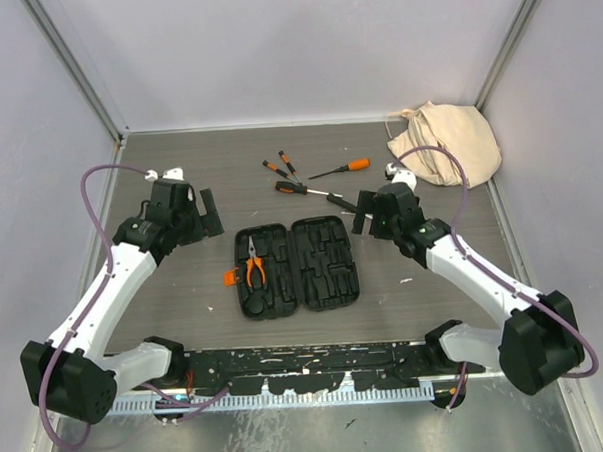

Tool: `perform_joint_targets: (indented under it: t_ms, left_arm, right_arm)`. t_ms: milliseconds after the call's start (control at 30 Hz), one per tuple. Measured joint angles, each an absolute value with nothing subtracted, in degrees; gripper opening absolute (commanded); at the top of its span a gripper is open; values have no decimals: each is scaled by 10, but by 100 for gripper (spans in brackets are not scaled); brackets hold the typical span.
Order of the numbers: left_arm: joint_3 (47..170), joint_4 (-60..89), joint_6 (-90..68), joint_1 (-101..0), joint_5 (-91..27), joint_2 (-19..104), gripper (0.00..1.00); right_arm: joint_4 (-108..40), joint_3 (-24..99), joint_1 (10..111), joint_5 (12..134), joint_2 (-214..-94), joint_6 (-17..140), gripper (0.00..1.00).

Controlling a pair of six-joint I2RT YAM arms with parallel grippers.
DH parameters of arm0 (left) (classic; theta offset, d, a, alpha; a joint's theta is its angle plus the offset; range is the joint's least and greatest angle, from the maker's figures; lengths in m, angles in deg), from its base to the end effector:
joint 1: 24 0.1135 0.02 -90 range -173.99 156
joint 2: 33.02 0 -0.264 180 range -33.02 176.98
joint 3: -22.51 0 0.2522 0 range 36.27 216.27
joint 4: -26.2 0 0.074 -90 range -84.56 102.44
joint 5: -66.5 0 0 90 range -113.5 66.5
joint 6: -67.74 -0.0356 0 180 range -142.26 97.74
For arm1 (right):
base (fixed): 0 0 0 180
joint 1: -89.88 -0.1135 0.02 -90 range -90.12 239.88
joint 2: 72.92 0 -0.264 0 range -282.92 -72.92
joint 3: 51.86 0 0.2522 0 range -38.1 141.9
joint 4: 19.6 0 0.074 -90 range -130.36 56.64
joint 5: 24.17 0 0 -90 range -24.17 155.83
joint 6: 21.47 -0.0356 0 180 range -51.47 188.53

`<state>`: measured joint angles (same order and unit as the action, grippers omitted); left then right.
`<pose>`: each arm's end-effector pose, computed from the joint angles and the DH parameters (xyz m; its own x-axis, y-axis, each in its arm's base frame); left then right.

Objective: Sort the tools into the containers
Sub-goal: Pick up the hammer at the center of the board.

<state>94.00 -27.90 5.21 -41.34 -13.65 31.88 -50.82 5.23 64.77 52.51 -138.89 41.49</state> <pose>0.2235 -0.0634 0.3011 -0.7091 -0.2547 -0.6575 -0.1620 0.9664 -0.1997 0.2251 0.0964 0.2457 -0.6347 0.1911 -0.7488 0.0395 0.9757 0.2156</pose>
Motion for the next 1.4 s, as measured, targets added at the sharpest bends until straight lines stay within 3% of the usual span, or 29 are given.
perform_joint_targets:
  t_ms: [233,533,1400]
  left_arm:
    - [941,-286,42,-413,-139,311,98]
    - [941,-291,37,-413,-143,311,98]
    - [942,-294,36,-412,-208,322,99]
  right_arm:
    - [-532,127,656,552,-1460,463,96]
    - [-548,221,679,569,-1567,517,81]
    - [-600,454,721,677,-1868,648,62]
